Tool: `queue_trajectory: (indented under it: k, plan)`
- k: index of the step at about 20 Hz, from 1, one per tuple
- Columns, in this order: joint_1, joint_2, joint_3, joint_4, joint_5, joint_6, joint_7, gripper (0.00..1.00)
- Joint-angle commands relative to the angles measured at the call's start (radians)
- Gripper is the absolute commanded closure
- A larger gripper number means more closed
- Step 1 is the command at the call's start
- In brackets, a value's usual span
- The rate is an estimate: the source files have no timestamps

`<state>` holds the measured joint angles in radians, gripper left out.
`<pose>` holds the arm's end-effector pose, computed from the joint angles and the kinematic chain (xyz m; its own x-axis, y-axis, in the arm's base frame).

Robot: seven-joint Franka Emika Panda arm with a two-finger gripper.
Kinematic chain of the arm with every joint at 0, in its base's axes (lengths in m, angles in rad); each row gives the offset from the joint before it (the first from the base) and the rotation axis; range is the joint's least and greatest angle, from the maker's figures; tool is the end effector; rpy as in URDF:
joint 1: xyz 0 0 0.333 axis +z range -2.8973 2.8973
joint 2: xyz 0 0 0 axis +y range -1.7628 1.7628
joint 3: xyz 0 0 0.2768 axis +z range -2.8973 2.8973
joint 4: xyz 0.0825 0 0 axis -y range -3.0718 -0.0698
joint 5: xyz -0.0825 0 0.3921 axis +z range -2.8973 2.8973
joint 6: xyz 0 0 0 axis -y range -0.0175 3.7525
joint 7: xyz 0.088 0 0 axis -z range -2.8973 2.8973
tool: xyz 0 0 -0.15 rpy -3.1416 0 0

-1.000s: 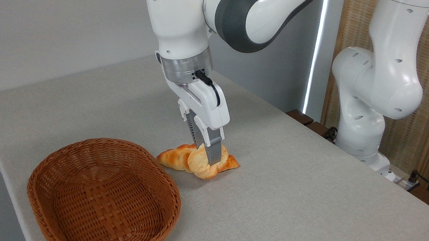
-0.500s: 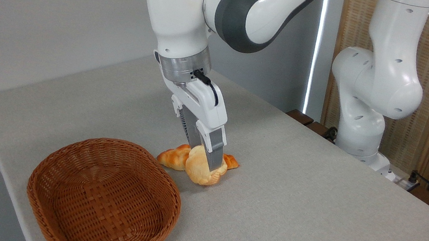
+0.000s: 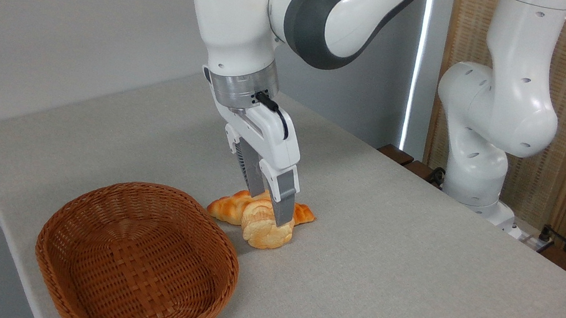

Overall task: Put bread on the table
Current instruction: 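Open the gripper to release the bun and raise it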

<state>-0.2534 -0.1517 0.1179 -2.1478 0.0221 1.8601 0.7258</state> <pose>0.4936 -0.0646 0.3714 0.6366 -0.7642 -0.1037 -0.7594 -0.6446 0.0889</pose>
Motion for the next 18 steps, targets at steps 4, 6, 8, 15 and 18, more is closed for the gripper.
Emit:
queue_trajectory:
  k: [4,6,8,15,18]
  plan:
    - [0.003,-0.02,0.04,0.057,-0.01,-0.001,0.007,0.0]
    - [0.003,-0.02,0.061,0.087,-0.014,-0.001,0.007,0.0]
    - [0.003,-0.02,0.077,0.107,-0.016,0.002,0.009,0.0]
    - [0.003,-0.008,0.095,0.141,-0.019,0.051,0.007,0.0]
    - [0.003,-0.005,0.097,0.141,-0.03,0.08,0.006,0.0]
